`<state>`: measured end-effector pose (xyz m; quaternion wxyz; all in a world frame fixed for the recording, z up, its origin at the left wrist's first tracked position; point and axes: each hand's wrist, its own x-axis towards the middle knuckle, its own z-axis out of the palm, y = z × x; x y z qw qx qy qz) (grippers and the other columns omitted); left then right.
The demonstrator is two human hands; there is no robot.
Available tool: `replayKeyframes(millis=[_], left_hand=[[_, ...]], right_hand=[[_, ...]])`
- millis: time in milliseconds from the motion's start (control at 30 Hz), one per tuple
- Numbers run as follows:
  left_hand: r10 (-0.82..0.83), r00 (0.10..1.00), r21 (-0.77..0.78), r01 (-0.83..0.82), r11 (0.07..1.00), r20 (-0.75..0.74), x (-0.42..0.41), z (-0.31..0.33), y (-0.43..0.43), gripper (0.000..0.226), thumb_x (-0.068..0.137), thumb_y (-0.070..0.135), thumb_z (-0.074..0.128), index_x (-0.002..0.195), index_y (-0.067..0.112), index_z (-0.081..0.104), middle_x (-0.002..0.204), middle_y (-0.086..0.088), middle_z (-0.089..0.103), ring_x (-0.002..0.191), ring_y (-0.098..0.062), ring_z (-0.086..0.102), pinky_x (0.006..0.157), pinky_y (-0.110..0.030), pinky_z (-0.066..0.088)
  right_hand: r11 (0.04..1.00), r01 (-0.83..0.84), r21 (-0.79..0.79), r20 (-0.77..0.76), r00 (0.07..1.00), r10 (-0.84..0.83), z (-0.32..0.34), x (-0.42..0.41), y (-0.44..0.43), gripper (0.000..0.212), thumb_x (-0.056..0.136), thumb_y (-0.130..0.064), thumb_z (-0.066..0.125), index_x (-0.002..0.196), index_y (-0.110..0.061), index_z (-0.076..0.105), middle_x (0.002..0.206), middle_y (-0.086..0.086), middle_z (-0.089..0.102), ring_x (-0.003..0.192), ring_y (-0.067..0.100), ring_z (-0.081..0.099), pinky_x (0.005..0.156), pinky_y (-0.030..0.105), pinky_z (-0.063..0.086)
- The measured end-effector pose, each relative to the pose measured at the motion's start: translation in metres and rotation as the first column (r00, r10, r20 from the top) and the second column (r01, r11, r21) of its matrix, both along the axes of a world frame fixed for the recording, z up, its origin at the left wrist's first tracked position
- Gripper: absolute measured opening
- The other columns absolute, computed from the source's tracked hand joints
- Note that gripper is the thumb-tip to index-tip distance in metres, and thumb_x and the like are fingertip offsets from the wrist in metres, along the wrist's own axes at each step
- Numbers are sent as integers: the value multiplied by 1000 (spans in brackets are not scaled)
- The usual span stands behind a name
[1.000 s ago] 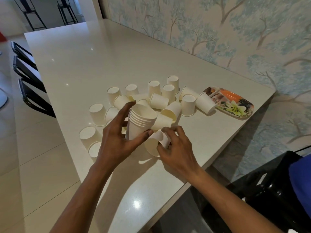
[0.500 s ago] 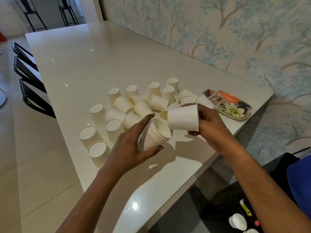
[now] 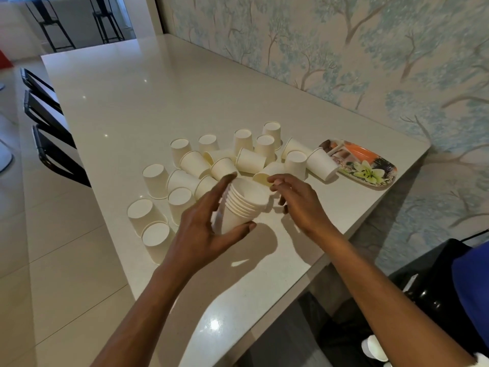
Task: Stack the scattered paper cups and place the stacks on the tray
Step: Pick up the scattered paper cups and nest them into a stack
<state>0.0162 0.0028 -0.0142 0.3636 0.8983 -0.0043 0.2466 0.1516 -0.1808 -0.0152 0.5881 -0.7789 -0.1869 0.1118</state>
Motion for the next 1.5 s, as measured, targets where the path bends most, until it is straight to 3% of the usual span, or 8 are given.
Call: replayKeyframes(millis=[100, 267, 567, 733, 1033, 1200, 1300, 1500], left_hand=[[66, 998, -25, -66, 997, 12, -3, 5, 11, 97, 74, 60, 78, 155, 32, 32, 148, 5, 53, 123, -15, 61, 84, -37, 62], [125, 992, -26, -125, 992, -6, -5, 7, 15, 101, 73, 57, 82, 156, 32, 31, 148, 5, 53, 122, -13, 61, 84, -41, 62], [132, 991, -39, -132, 990, -13, -10, 3, 17, 100, 73, 55, 82, 156, 33, 31, 148, 6, 54, 122, -9, 60, 86, -37, 62], [96, 995, -51, -96, 994, -9, -5, 3, 13, 101, 73, 58, 82, 156, 32, 31, 150, 7, 52, 122, -2, 56, 87, -14, 53], [79, 997, -77, -79, 994, -6, -5, 3, 8, 97, 74, 52, 83, 155, 33, 32, 147, 8, 54, 122, -10, 60, 84, -22, 59], [46, 999, -86, -48, 995, -28, 0, -2, -1, 97, 74, 55, 83, 154, 34, 32, 145, 12, 53, 124, -9, 58, 87, -39, 61], [25, 999, -85, -28, 996, -38, 6, -3, -14, 96, 74, 57, 82, 153, 34, 34, 146, 12, 52, 126, -9, 55, 89, -42, 60], [0, 1000, -84, -2, 996, -15, 17, -4, -29, 97, 76, 58, 80, 154, 36, 28, 142, 11, 56, 119, -4, 59, 87, -34, 61]], right_hand=[[939, 59, -338, 433, 896, 100, -21, 4, 7, 37, 97, -21, 66, 134, -15, 61, 126, 9, 58, 109, 21, 56, 88, 28, 49], [721, 208, -660, 602, 721, 343, -41, -2, 34, 70, 89, -38, 74, 150, -21, 43, 139, 12, 50, 120, 35, 51, 84, 49, 57], [748, 257, -612, 633, 727, 267, -51, 0, 47, 74, 77, -43, 85, 134, -9, 51, 131, 15, 59, 116, 34, 58, 85, 47, 57], [773, 221, -595, 588, 775, 231, -54, 3, 61, 81, 80, -47, 80, 143, -11, 44, 133, 16, 61, 123, 36, 58, 94, 56, 56], [967, 166, -192, 365, 927, -87, -30, 1, 29, 88, 85, -37, 81, 155, -22, 30, 130, 4, 60, 119, 28, 60, 102, 55, 47], [962, 158, 223, 168, 966, -197, 21, -6, 5, 92, 88, -27, 81, 160, -35, 25, 136, -22, 46, 113, -10, 57, 87, 23, 59], [904, 132, 407, 67, 983, -174, 36, -15, 5, 83, 87, -17, 81, 154, -29, 34, 140, -17, 48, 123, 1, 59, 86, 22, 59], [929, 51, 366, 122, 987, -103, 23, -33, 6, 68, 81, -17, 85, 135, -19, 43, 135, -3, 54, 121, 7, 61, 98, 32, 58]])
